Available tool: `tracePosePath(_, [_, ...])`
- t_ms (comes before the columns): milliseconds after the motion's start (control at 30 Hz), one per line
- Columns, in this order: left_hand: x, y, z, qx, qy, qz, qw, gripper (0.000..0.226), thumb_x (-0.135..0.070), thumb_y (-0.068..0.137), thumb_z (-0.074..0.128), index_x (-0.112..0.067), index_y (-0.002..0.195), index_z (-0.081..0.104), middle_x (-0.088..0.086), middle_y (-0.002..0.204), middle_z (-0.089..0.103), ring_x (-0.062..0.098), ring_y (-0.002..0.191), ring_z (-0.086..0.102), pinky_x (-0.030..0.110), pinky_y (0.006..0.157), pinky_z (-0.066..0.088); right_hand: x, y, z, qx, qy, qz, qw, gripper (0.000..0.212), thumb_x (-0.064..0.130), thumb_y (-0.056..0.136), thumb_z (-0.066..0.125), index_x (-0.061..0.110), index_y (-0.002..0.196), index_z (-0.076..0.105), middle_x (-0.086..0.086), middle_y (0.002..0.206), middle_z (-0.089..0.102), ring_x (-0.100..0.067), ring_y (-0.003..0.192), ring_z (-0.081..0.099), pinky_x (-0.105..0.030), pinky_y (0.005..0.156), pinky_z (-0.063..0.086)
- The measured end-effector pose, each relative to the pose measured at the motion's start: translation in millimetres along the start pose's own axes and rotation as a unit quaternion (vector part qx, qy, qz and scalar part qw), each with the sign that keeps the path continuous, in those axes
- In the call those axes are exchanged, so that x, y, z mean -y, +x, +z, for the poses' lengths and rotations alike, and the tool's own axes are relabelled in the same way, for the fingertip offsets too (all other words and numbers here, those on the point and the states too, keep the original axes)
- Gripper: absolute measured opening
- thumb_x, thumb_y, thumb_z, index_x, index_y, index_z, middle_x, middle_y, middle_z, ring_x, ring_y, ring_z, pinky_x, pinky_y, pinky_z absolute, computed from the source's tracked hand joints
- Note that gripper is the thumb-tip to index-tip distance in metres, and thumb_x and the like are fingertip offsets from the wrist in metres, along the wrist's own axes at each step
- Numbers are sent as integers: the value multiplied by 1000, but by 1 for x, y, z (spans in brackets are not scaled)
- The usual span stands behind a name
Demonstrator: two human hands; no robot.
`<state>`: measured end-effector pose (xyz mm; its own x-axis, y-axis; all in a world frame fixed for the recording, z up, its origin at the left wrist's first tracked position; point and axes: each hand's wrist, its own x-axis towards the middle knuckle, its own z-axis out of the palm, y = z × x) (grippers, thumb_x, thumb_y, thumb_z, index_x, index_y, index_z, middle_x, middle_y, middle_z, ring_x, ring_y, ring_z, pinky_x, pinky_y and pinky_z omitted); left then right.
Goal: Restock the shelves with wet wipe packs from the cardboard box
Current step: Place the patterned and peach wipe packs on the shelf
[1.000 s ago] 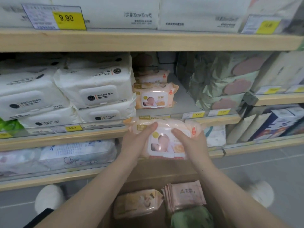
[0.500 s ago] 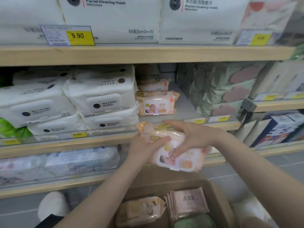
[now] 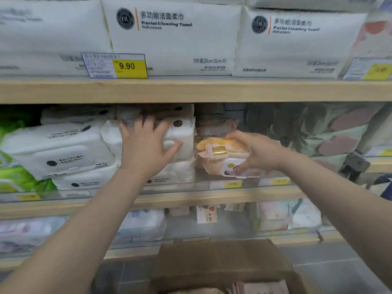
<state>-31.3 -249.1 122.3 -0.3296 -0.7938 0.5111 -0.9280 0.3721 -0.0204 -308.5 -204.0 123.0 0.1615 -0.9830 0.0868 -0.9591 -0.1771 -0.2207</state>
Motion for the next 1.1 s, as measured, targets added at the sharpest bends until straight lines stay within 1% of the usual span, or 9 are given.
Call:
tracePosePath(133, [4, -6, 23, -22, 5, 22, 1000, 67, -66, 77, 37, -30, 133, 46, 7, 129, 54, 30, 125, 43, 62, 102, 25, -6, 36, 32, 13, -37, -13, 999, 86, 38, 68, 80, 36, 140, 34, -1, 135, 52, -24, 119, 48, -32, 91, 39])
tracePosePath(200, [4, -4, 26, -44, 1, 20, 999, 65, -65, 78, 40, -29, 132, 48, 7, 127, 55, 30, 123, 45, 59, 101, 25, -8, 39, 53, 32, -18, -31, 999, 83, 35, 74, 77, 33, 144, 32, 3, 148, 40, -21, 133, 38, -31, 104, 31])
tracePosePath(300, [4, -3, 30, -69, 1, 23, 997, 64, -64, 78, 44, -29, 131, 49, 8, 125, 56, 32, 120, 47, 57, 100, 25, -11, 37, 79, 33, -21, -38, 999, 75, 38, 84, 65, 36, 147, 23, 5, 156, 22, -18, 143, 20, -41, 117, 14])
tracePosePath(433, [4, -3, 31, -83, -1, 24, 996, 63, -63, 78, 46, -28, 130, 49, 8, 125, 56, 32, 120, 47, 56, 100, 25, -8, 35, 79, 35, -36, -35, 998, 68, 44, 90, 54, 36, 148, 19, 5, 157, 19, -16, 145, 16, -43, 118, 9])
tracePosePath(600, [4, -4, 26, -65, -17, 26, 997, 64, -62, 77, 44, -27, 131, 47, 8, 128, 53, 30, 124, 44, 57, 103, 22, 2, 29, 70, 78, -77, -26, 994, 76, 49, 89, 53, 34, 150, 11, 4, 159, 10, -17, 146, 9, -42, 117, 3])
tracePosePath(667, [2, -12, 22, -69, -46, 39, 996, 62, -57, 79, 46, -23, 131, 47, 7, 131, 51, 27, 126, 42, 58, 106, 20, 9, 24, 63, 70, -74, -28, 994, 76, 49, 89, 53, 32, 150, 12, 2, 159, 11, -17, 146, 9, -43, 117, 4])
tracePosePath(867, [-13, -105, 32, -99, -163, 50, 980, 50, -35, 84, 54, -11, 127, 50, 11, 138, 45, 28, 133, 37, 53, 112, 19, 38, -47, 72, -31, 60, -67, 995, 66, 41, 86, 60, 21, 144, 34, -4, 148, 38, -21, 137, 32, -37, 113, 26])
tracePosePath(967, [-17, -177, 59, -16, -212, 11, 977, 50, -36, 83, 51, -10, 125, 51, 11, 135, 48, 30, 125, 43, 49, 105, 33, 50, -102, 106, -25, 85, -88, 992, 60, 36, 87, 61, 19, 141, 40, -2, 142, 45, -19, 132, 38, -35, 111, 31])
tracePosePath(1100, [-8, -276, 101, 192, -195, -61, 960, 61, -43, 79, 42, -11, 131, 48, 11, 133, 50, 32, 117, 52, 46, 95, 44, 65, -155, 172, 58, 105, -67, 991, 56, 35, 88, 60, 18, 139, 42, -3, 139, 47, -19, 129, 42, -34, 109, 35])
